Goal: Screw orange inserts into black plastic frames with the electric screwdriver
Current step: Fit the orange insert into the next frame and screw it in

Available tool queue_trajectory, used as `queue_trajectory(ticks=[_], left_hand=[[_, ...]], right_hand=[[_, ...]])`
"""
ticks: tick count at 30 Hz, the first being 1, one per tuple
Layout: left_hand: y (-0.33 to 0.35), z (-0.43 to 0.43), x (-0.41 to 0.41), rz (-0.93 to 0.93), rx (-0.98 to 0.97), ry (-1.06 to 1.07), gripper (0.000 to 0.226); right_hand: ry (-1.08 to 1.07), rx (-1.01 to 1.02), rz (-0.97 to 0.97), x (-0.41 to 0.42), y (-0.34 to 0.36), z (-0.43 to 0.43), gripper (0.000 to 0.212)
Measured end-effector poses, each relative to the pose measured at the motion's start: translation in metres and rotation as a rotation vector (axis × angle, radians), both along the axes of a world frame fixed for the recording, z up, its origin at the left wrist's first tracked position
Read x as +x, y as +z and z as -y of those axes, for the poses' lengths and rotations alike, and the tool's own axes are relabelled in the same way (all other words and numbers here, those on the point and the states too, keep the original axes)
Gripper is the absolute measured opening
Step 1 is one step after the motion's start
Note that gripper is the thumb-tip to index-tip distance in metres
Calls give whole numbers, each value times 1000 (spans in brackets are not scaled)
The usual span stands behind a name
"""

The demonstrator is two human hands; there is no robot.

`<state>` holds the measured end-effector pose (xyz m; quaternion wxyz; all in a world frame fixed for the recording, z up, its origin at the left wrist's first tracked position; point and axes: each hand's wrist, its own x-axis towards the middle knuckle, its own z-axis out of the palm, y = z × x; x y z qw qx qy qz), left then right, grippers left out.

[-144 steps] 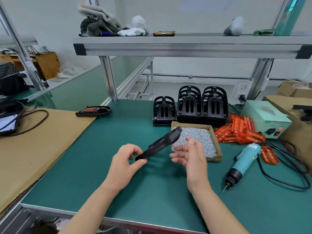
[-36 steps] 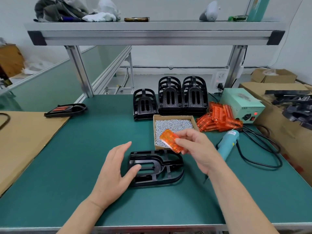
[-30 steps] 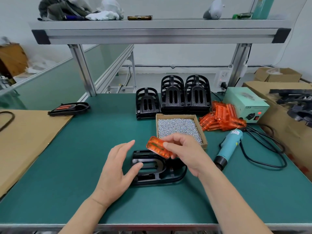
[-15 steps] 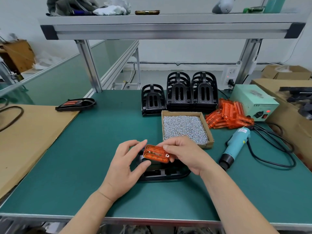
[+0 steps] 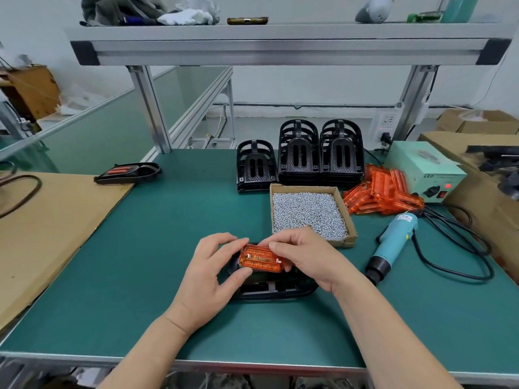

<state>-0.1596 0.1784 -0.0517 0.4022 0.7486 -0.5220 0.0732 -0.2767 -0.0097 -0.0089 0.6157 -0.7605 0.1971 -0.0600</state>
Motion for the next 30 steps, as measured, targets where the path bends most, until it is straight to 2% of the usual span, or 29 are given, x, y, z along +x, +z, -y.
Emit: queue_trajectory(ticks=[5,9,13,16,22,26,30], left_hand=[[-1,1,1,5,-1,-13,46],[-1,1,1,17,-3,-14,48],[-2,0,1,10,-5,51,53],[-2,0,1,1,-19,94,54],[-1,-1,-1,4,-36,96,55],[-1,-2,-1,31,-38,65,57],[-3,-2,1,59,-67,55,52]], right_hand=[[29,-29,25,1,6,-1,15],[36,-59,24,3,9,-5,15],[-30,-145,-12,6,9,-9,11],[-92,-125,10,6,9,-12,8],[-158,-25,47,7,10,-22,38],[-164,49,103,7,6,-31,45],[-170,90,145,8,1,-40,61]])
